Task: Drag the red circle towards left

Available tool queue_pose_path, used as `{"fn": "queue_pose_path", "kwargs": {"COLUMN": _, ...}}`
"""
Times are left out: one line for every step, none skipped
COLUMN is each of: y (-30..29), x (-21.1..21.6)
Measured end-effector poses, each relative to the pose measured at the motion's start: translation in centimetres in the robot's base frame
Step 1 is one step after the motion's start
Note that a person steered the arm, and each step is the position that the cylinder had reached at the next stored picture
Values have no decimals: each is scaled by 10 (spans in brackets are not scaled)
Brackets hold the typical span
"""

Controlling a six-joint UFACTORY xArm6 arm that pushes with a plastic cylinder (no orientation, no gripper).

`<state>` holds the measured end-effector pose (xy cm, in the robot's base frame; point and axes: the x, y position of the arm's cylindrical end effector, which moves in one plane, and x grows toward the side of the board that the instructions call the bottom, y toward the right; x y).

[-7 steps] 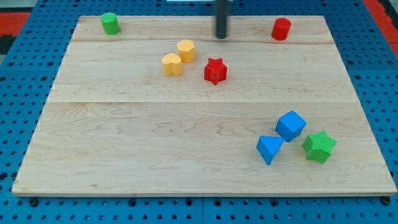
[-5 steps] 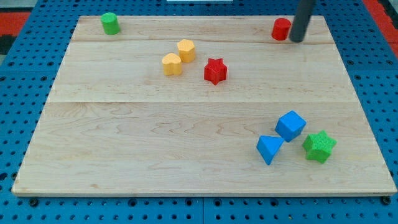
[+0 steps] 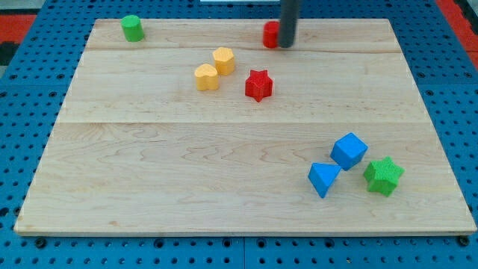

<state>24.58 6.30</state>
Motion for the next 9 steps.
{"fn": "queue_pose_path", "kwargs": {"y": 1, "x": -5}}
{"fn": "queue_pose_path", "kwargs": {"y": 17, "x": -22}}
{"fn": "queue_pose_path", "kwargs": {"y": 10, "x": -44}}
{"fn": "queue_pose_path", "kwargs": {"y": -43, "x": -31}}
{"fn": "queue_pose_path", "kwargs": {"y": 0, "x": -31}}
{"fn": "queue_pose_path", "kwargs": {"y": 52, "x": 1}}
{"fn": "queue_pose_path", "kwargs": {"y": 59, "x": 3}}
{"fn": "queue_pose_path", "kwargs": {"y": 59, "x": 25}}
{"fn": "queue_pose_path", "kwargs": {"y": 44, "x": 63}}
